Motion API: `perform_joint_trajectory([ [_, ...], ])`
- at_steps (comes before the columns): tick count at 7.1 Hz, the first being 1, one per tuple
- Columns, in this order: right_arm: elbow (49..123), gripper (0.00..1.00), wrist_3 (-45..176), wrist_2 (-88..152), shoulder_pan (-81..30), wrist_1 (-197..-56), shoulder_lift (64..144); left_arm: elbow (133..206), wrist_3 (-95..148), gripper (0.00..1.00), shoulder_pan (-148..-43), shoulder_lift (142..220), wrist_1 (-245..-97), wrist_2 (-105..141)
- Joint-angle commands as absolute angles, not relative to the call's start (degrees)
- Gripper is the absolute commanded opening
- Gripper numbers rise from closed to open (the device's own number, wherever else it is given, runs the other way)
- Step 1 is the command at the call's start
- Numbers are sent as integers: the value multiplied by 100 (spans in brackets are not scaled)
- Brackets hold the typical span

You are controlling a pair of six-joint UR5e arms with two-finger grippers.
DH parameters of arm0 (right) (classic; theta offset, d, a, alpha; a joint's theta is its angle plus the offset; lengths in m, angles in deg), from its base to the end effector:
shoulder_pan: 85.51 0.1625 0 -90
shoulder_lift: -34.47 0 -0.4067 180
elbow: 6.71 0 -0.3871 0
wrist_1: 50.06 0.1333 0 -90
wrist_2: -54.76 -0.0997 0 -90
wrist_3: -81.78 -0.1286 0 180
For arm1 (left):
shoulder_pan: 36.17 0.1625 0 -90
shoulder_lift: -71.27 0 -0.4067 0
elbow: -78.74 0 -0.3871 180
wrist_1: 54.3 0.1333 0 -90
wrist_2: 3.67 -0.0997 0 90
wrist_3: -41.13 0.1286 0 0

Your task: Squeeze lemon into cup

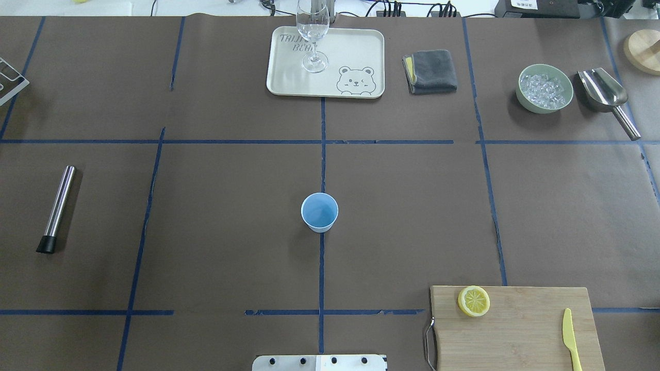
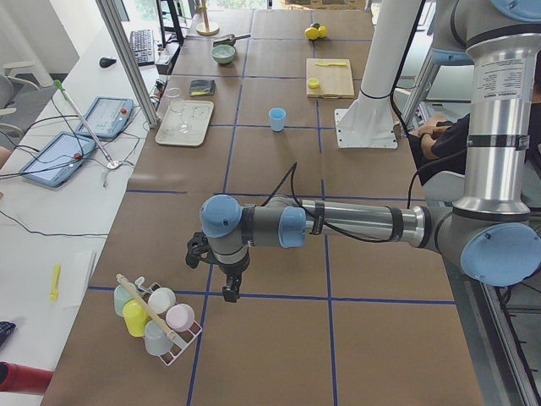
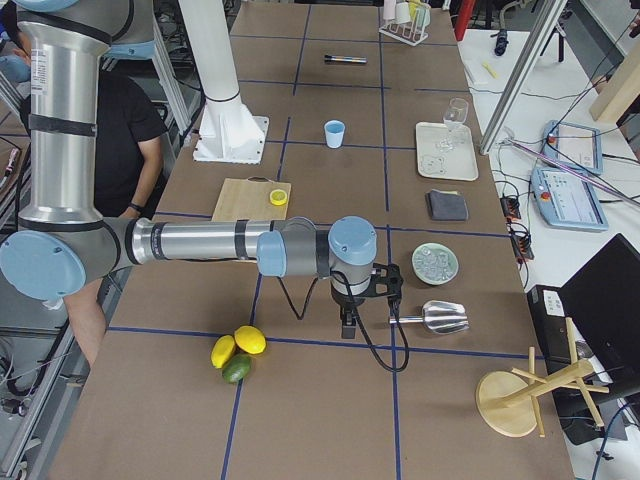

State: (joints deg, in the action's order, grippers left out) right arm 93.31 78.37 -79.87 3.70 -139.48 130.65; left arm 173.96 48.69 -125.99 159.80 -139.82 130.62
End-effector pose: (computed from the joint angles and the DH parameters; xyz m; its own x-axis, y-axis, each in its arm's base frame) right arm 0.0368 -0.4495 0.6245 0.7104 -0.0045 0.7038 -0.0286 0.9990 0.0353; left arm -0.0420 -0.4745 0.6371 0.7092 0.1250 -0.6938 -0.0973 0.9921 0.0792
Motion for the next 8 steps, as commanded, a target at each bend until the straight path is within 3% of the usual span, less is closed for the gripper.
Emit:
perform_joint_trajectory([
  [1,9339,100,7836,-7972,370,-13944,13062,17419,4878,100,-12599,15978,-13982,13071],
  [5,9540,100,7723,-8068,257,-13544,12774,17524,4878,100,-12608,15969,-13982,13071],
  [8,9805,100,6989,-8016,-829,-13313,12509,17620,4887,100,-12616,15969,-13982,13063],
])
